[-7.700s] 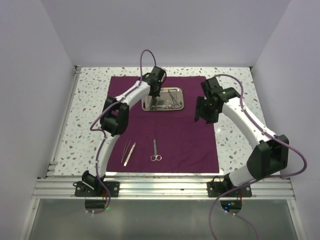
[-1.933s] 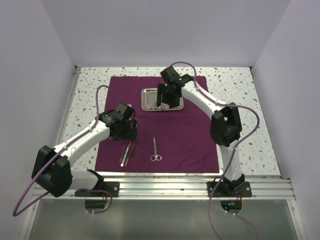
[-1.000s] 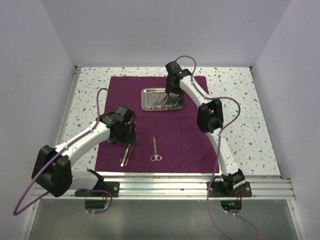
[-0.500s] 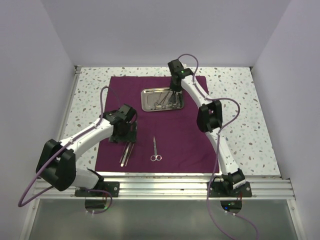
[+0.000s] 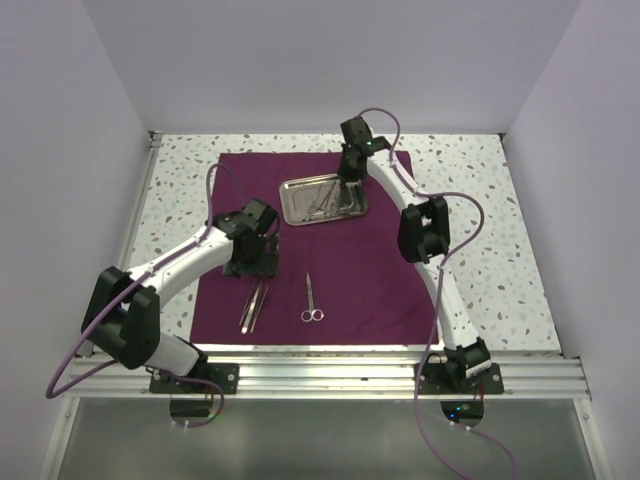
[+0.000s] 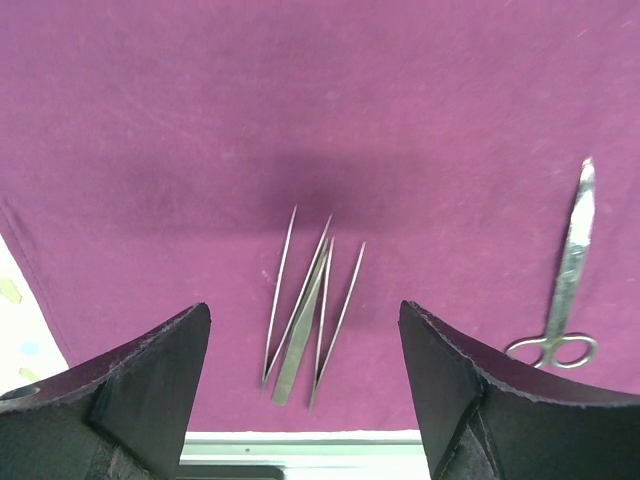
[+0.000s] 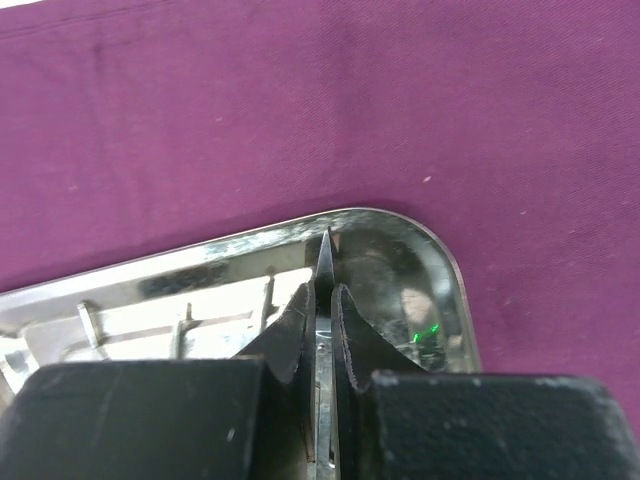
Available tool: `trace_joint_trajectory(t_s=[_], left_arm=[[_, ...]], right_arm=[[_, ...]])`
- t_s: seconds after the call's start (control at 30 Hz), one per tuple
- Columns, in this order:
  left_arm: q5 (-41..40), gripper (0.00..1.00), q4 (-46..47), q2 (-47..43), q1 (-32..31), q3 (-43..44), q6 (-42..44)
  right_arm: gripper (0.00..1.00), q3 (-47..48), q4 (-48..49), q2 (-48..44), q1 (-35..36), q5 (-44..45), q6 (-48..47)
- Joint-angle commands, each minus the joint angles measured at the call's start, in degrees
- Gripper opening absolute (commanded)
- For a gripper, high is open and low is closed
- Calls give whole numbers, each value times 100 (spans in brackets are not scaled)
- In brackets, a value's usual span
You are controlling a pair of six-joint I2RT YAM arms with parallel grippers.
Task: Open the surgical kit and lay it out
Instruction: Pick up the medical item from the container, then place the medical item in the surgical kit.
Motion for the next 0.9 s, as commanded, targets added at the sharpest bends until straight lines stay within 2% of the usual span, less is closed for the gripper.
trace_joint_trajectory(t_s=[0.0, 0.2, 0.4, 0.43, 0.5, 0.53, 0.6, 0.67, 0.8, 0.87], left_arm=[[-37, 80, 66, -10, 0, 290, 52], [7, 80, 162, -115, -8, 352, 113], [-81, 81, 233, -45, 0, 606, 280], [-99, 81, 233, -1, -8, 676, 307], [-169, 82, 242, 165, 0, 939, 394], [-195, 83, 224, 227, 9, 1037, 430], [-283, 93, 224, 377, 70, 1317, 474], [-257, 100, 320, 430, 219, 1502, 544], [-29, 100, 645, 517, 597, 1731, 702], [146, 100, 777, 701, 817, 1906, 755]], right_arm=[[0, -52, 286, -852, -22, -492, 224], [0, -657, 242, -1870, -48, -597, 390], [0, -2932, 717, -3242, 224, -641, 619], [0, -3605, 769, -3644, 381, -641, 680], [0, -4320, 1041, -4024, 549, -641, 795], [0, -5055, 1303, -4426, 724, -781, 969], [0, -5962, 1490, -4727, 1022, -852, 1268], [0, -6501, 1893, -5096, 1234, -1027, 1454], [0, -7441, 2272, -5388, 1647, -1186, 1901], [0, -7619, 2431, -5336, 1744, -1326, 1981]])
